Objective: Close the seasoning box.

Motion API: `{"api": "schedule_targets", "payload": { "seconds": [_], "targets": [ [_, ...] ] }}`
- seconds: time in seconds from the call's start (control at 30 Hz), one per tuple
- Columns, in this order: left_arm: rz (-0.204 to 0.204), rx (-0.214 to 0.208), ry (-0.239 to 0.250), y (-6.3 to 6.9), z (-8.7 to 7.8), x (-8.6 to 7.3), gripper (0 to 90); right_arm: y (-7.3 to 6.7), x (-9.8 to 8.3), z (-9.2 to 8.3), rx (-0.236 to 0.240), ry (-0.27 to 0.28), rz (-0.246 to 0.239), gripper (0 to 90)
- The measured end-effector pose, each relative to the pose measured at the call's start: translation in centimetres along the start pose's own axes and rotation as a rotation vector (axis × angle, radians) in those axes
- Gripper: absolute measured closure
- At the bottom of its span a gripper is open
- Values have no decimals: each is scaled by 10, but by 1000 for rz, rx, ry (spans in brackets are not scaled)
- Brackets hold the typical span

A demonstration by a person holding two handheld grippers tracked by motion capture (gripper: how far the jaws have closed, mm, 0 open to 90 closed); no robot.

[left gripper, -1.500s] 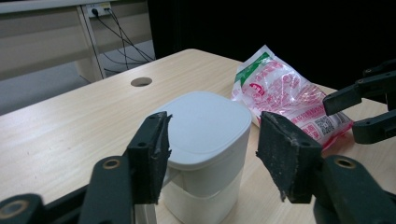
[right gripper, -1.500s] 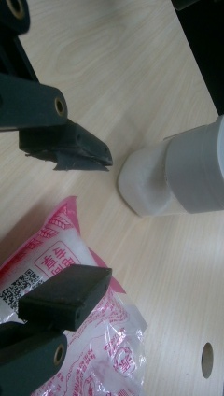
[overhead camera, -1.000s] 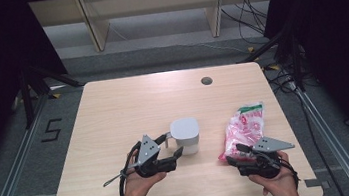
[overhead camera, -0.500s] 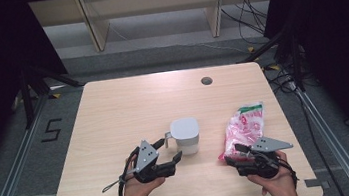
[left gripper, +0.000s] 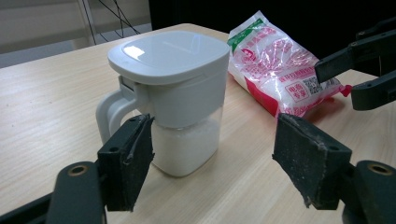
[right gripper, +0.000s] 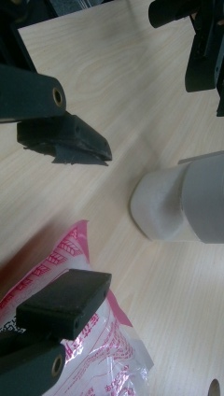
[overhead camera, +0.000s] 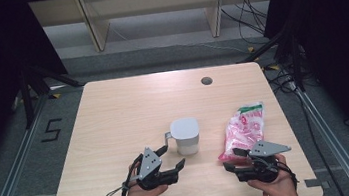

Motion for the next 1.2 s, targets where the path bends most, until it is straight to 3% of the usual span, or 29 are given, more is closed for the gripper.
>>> {"api": "schedule_targets", "payload": {
  "seconds": [0.07, 0.13, 0.2, 0.27, 0.37, 0.4, 0.47, 0.5, 0.57, 0.67, 0.73, 0.77, 0.9, 0.93, 0.97, 1.03, 1.1, 1.13, 1.2],
  "targets": [
    [6, -11, -2, 1, 0, -2, 279, 2, 0, 0, 9, 7, -15, 357],
    [-13, -6, -11, 5, -2, -4, 278, 3, 1, 0, -6, 8, -43, 357],
    [-8, -9, -21, 6, -3, -6, 275, -2, -1, -1, 1, -5, 7, 356],
    [-9, -13, -25, 8, -4, -8, 273, 0, -1, 0, 7, 4, -38, 355],
    [-38, -9, -7, 11, -1, -11, 269, -2, -3, -1, 4, -7, -23, 350],
    [-27, 0, -16, 12, -1, -12, 268, -4, -4, -1, 4, -24, 0, 349],
    [-40, 3, -5, 15, 1, -15, 268, -2, -5, 1, 1, -28, -46, 348],
    [-40, -1, -8, 16, 1, -17, 269, -5, -7, 1, 12, -40, -12, 348],
    [-30, 4, -23, 19, 1, -21, 268, -4, -7, 2, 25, -40, -43, 348],
    [-29, -3, -37, 22, 0, -27, 265, -6, -9, 1, 13, -51, -43, 348],
    [-27, -5, -49, 23, -1, -29, 256, -7, -11, 2, 39, -53, -51, 348],
    [-23, -9, -58, 24, -2, -31, 246, -7, -11, 1, 30, -61, -58, 348],
    [-15, -13, -66, 30, -3, -35, 243, -12, -14, 0, 22, -78, -32, 348],
    [-3, -21, -73, 31, -3, -35, 243, -11, -14, 1, 34, -73, -64, 347],
    [-7, -20, -70, 34, -4, -37, 243, -11, -15, 1, 50, -81, -61, 345],
    [-22, -29, -63, 37, -6, -39, 242, -12, -15, -2, 38, -82, -74, 343],
    [4, -29, -80, 39, -9, -41, 241, -16, -16, -5, 35, -92, -42, 337],
    [-5, -27, -77, 42, -10, -43, 240, -14, -17, -6, 34, -90, -80, 330],
    [-7, -34, -81, 45, -12, -44, 240, -14, -19, -7, 29, -103, -75, 327]
  ]
}}
Point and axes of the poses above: each handheld gripper's, and its own axes: z roughly forward along the jaws, x roughly out of its top, y roughly to its right, the point moved 3 cm from there along z, roughly forward along the jaws, and after that the axes turned 13 degrees about y, right-handed, at the moved point
